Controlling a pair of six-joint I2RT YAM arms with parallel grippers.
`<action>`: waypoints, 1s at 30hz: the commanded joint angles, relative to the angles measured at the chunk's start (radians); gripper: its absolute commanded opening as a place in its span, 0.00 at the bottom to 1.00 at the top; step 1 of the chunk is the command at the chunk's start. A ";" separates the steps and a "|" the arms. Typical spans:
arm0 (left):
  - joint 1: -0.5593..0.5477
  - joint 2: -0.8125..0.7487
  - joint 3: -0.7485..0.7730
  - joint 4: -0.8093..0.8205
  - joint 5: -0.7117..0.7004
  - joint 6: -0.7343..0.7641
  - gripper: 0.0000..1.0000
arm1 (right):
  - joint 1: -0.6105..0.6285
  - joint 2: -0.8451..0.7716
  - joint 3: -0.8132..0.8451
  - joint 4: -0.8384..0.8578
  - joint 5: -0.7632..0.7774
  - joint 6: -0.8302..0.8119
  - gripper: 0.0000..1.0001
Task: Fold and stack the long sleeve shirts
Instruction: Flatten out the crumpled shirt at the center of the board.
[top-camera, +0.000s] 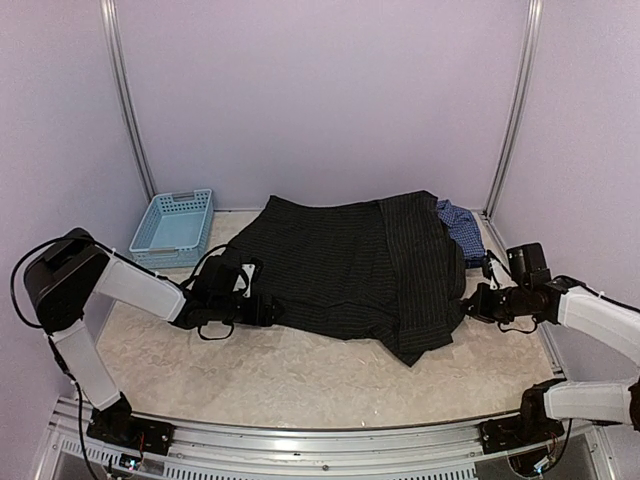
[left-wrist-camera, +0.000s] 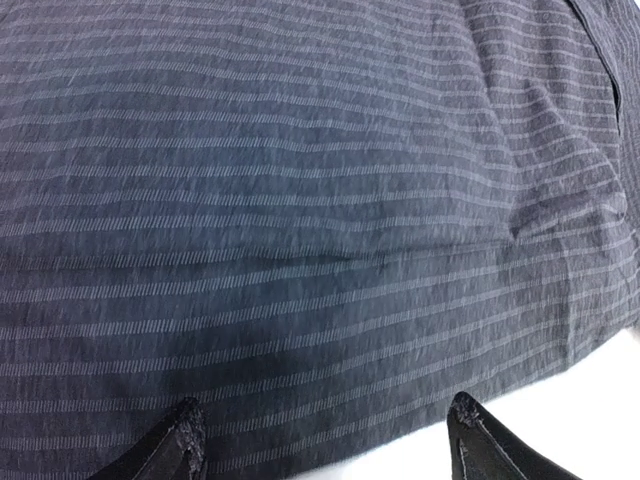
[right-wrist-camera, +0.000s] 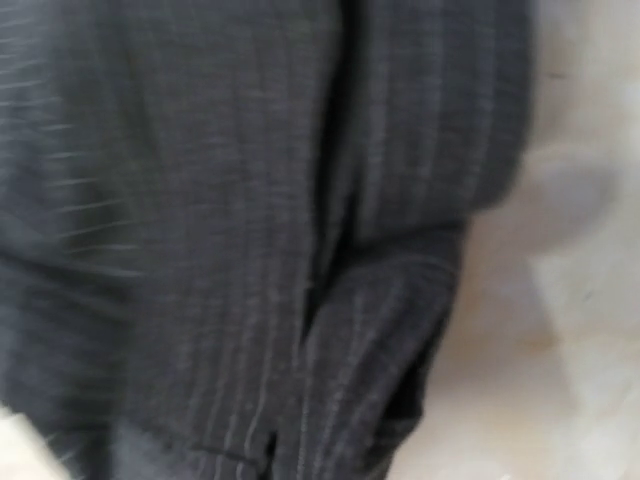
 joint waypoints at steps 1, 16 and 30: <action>-0.019 -0.102 -0.051 -0.125 -0.046 -0.023 0.78 | 0.000 -0.118 0.062 -0.169 -0.126 0.015 0.00; -0.192 -0.304 0.017 -0.053 0.039 0.154 0.85 | 0.001 -0.129 0.192 -0.101 -0.390 0.108 0.00; -0.387 -0.046 0.263 0.046 0.152 0.276 0.87 | -0.001 -0.048 0.362 0.001 -0.507 0.186 0.00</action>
